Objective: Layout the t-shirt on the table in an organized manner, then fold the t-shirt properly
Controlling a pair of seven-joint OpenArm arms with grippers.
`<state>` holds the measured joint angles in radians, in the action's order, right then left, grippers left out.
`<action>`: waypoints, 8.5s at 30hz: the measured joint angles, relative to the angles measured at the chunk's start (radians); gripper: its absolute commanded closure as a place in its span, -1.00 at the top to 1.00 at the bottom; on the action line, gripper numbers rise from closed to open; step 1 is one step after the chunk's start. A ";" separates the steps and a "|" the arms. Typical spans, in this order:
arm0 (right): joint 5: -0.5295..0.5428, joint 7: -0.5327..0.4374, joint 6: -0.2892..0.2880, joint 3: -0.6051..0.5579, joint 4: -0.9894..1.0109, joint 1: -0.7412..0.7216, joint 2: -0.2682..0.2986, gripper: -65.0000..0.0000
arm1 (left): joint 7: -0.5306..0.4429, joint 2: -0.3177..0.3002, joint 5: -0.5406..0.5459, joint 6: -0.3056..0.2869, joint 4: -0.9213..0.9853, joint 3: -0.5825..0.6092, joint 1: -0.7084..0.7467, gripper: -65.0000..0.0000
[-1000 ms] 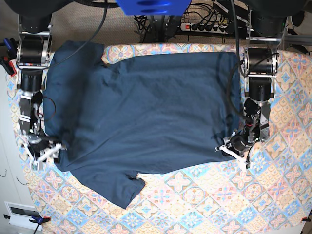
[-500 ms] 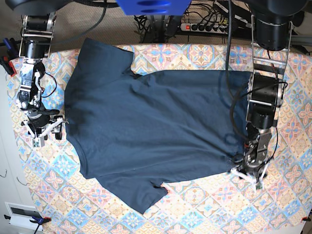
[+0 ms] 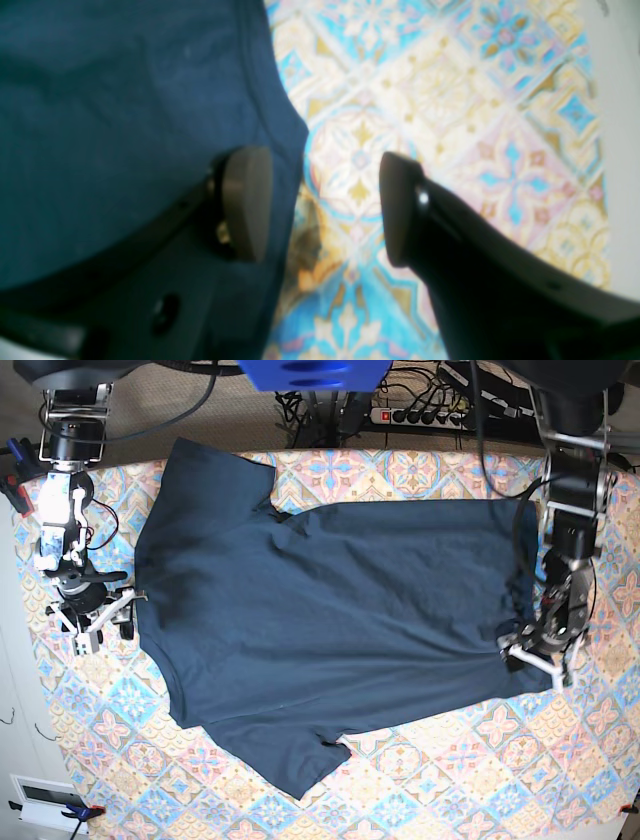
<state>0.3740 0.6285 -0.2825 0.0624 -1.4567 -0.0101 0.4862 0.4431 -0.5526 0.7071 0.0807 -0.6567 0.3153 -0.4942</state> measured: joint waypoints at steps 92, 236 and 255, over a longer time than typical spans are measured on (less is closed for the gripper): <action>0.003 0.065 -0.030 -0.002 -0.195 0.135 -0.004 0.02 | 0.861 -0.037 0.006 0.014 -1.101 -0.686 1.015 0.60; 0.340 0.274 -0.333 -0.058 -0.098 -0.112 -0.097 -0.98 | 0.881 0.054 0.226 -0.146 -1.048 -1.148 0.842 -1.00; 0.341 0.253 -0.330 -0.065 -0.013 -0.185 -0.108 -0.26 | 0.876 0.067 0.108 -0.137 -0.734 -1.033 0.645 -0.11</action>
<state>0.7147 0.8810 -0.6128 -0.0025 -1.4693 -0.1947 0.3786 1.3190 -0.4854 0.8150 -0.0566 -1.3907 -0.7177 0.1505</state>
